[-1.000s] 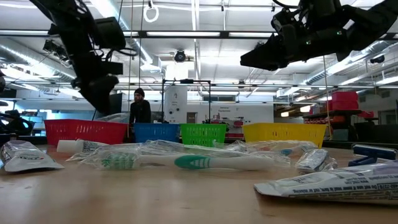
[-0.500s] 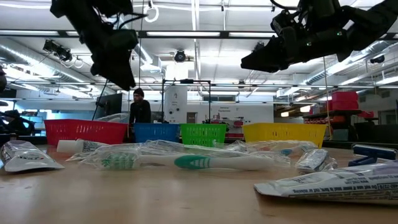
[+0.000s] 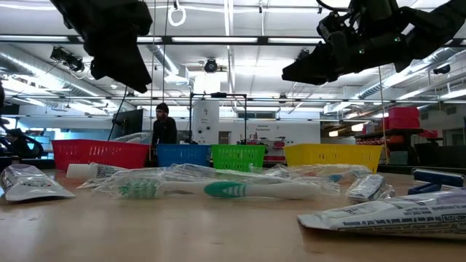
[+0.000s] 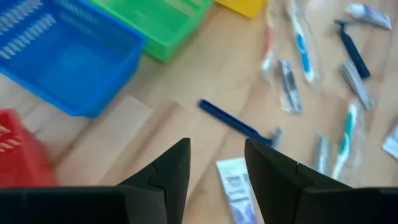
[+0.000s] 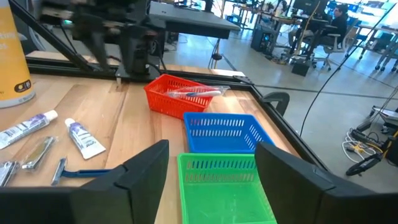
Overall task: Pick & Place Travel size toiletries
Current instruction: Put the white toothpaste into the blue bin
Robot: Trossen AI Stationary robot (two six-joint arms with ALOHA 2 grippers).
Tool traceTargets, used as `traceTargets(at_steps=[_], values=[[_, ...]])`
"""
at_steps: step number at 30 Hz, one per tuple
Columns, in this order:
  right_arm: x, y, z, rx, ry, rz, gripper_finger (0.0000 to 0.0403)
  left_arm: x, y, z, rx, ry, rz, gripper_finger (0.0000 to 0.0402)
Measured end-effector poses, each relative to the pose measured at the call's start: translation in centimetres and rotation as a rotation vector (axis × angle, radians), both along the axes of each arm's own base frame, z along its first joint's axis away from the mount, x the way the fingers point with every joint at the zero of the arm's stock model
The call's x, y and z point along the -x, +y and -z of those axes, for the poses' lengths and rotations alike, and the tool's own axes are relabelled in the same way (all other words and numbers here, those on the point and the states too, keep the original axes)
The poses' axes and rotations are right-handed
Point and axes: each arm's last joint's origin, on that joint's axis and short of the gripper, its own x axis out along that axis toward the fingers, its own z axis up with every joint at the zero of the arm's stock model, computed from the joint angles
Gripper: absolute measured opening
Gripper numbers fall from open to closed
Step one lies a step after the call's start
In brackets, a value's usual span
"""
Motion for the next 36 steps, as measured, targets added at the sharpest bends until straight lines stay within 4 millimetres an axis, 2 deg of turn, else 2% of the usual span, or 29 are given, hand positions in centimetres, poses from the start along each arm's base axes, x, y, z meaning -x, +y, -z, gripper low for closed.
traceTargets(at_steps=[9,16,27,36], values=[[0.0,0.0,0.0,-0.013,-0.005,0.009,0.0239,-2.5,-4.0,4.7,0.036,0.145,0.168,0.016],[0.0,-0.3,-0.1,-0.032,-0.013,0.099,0.0262,-2.4,-5.9,7.4,0.073,0.254,0.16,0.016],[0.0,-0.2,-0.1,-0.042,-0.018,0.095,0.0282,-2.1,-6.9,10.2,0.086,0.36,0.111,0.016],[0.0,-0.2,-0.1,-0.036,-0.018,0.094,0.0269,-2.2,-6.9,10.4,0.038,0.371,0.14,0.0159]])
